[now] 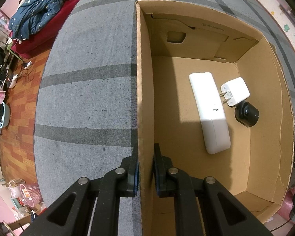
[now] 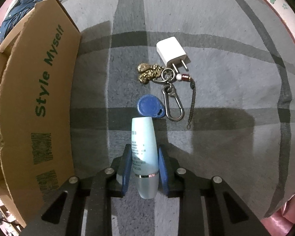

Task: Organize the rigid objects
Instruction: 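Close the right gripper on the light-blue tube, then carry the light-blue tube into the box with the right gripper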

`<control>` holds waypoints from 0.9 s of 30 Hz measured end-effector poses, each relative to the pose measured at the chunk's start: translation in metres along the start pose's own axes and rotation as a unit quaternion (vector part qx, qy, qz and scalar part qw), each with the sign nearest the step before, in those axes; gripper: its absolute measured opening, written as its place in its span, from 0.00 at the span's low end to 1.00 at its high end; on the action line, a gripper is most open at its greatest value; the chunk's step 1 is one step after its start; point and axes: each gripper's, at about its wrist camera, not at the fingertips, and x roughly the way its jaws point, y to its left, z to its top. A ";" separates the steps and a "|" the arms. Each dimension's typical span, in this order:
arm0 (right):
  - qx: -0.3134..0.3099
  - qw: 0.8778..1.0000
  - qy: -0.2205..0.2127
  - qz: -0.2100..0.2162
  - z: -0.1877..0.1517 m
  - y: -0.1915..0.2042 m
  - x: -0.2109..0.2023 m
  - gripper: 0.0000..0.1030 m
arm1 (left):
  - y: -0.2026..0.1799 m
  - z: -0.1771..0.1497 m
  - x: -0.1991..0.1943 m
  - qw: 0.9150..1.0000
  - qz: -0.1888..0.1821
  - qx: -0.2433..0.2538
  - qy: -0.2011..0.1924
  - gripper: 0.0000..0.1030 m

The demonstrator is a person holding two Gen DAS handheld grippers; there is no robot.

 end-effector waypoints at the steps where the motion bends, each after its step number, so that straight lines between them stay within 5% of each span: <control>1: 0.001 1.000 -0.001 0.000 -0.001 0.001 -0.005 0.26 | 0.000 0.000 0.000 1.000 0.001 0.001 0.000 0.12; 27: -0.024 0.998 -0.063 0.000 0.017 0.037 -0.112 0.26 | -0.002 0.001 0.000 1.000 -0.002 0.003 0.001 0.12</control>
